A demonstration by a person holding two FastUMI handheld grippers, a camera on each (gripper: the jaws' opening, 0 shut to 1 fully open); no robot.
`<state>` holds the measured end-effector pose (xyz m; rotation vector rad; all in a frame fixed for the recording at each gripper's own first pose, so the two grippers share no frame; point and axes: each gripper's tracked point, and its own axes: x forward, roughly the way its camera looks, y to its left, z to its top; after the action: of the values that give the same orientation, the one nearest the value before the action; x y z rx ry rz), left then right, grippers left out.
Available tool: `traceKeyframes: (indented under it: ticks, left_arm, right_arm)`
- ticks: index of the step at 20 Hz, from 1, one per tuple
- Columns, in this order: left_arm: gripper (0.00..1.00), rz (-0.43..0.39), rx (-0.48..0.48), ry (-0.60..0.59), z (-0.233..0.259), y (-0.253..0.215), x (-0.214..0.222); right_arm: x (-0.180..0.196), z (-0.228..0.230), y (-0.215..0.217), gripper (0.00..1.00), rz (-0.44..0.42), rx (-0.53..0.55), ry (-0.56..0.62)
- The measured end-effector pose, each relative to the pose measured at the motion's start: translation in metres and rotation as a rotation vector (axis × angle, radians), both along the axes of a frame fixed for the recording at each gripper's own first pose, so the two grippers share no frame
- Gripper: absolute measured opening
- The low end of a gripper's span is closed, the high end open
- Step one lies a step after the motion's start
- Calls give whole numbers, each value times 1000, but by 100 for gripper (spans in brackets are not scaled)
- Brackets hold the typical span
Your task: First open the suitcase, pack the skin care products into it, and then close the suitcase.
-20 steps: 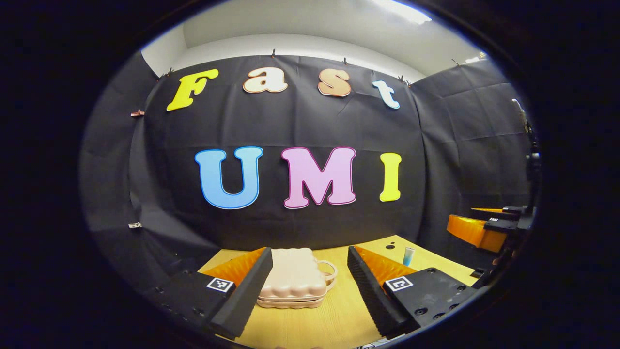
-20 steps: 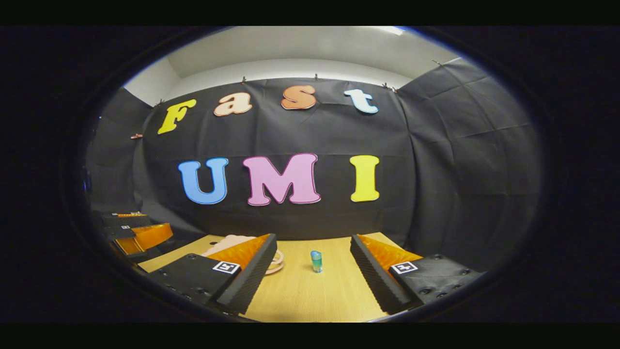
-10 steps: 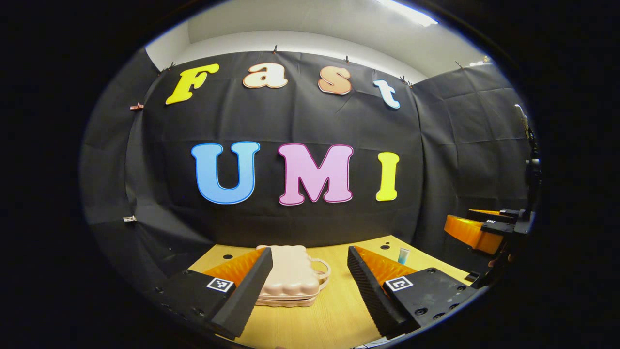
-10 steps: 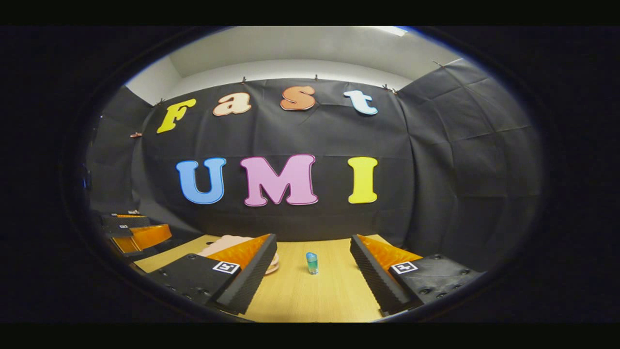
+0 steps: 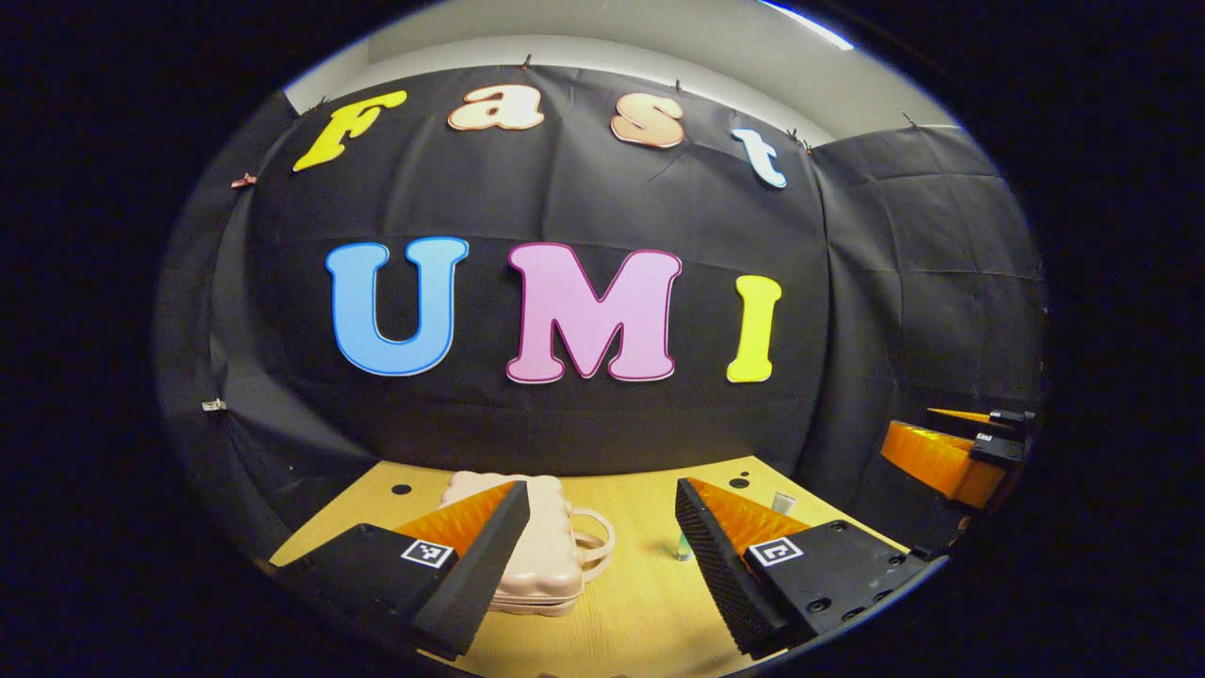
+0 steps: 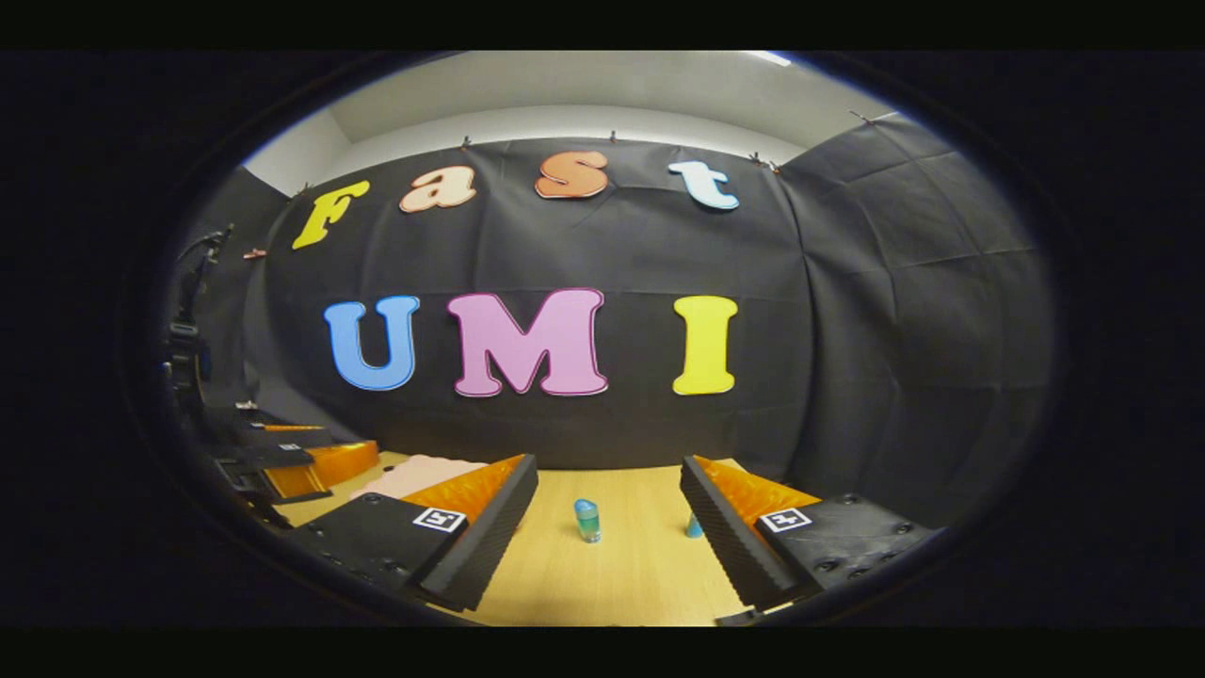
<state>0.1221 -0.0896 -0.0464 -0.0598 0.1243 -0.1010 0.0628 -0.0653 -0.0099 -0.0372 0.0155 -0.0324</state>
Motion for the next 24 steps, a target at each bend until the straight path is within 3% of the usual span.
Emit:
traceKeyframes:
  ticks: [10,20,22,23,24]
  left_arm:
    - [97,39,78,308,-137,-47,159]
    - [92,144,154,552,-243,-46,210]
    - [84,170,160,594,-259,-41,215]
    - [73,182,160,612,-265,-39,216]
    - [69,199,164,633,-270,-36,216]
  right_arm:
    - [61,-51,-19,97,109,-21,101]
    - [83,-90,-50,97,94,-13,193]
    - [85,-93,-53,97,88,-6,204]
    - [86,-95,-54,97,85,-4,208]
    - [86,-97,-54,97,84,-5,213]
